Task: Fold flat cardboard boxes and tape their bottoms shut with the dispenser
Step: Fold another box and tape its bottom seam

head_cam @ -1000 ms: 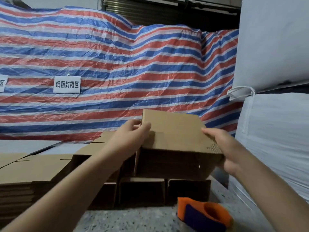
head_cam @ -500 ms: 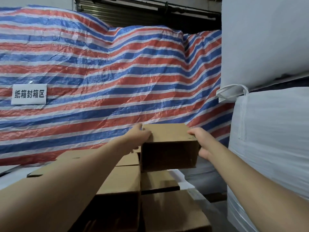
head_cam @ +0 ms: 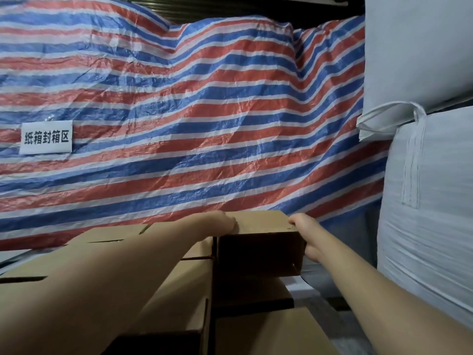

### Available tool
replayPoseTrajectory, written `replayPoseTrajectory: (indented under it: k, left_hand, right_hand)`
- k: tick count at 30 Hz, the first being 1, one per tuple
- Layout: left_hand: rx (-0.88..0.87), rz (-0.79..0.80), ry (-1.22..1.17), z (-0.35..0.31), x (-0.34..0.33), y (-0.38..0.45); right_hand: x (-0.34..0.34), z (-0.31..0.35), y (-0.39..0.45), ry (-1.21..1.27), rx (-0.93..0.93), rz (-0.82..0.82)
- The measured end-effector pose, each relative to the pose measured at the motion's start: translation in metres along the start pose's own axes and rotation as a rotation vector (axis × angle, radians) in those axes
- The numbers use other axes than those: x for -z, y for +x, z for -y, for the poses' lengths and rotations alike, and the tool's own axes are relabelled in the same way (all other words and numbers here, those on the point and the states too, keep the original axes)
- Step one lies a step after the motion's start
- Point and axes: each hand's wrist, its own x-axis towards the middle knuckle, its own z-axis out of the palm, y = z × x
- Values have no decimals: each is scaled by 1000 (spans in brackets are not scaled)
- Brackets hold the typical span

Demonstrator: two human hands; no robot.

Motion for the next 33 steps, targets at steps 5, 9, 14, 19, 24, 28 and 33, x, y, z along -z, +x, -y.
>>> replayPoseTrajectory:
  k: [5, 9, 14, 19, 24, 28, 33]
  left_hand:
    - [11, 63, 129, 15, -10, 7]
    - [-13, 115, 298, 22, -23, 8]
    - [-65, 89, 328, 13, -16, -6]
    - [-65, 9, 288, 19, 10, -35]
    - [-162, -237, 173, 44, 58, -90]
    - [-255, -384, -1, 65, 94, -156]
    - [-337, -535, -74, 102, 125, -247]
  right_hand:
    - [-12, -24, 16, -6, -37, 22]
    - [-16, -35, 12, -59, -57, 45]
    - [-16, -24, 1, -24, -62, -14]
    - [-10, -15, -21, -180, 14, -176]
    - [-20, 16, -68, -438, 102, -256]
    - [-48, 54, -129, -668, 387, -306]
    - [-88, 78, -225, -696, 639, -195]
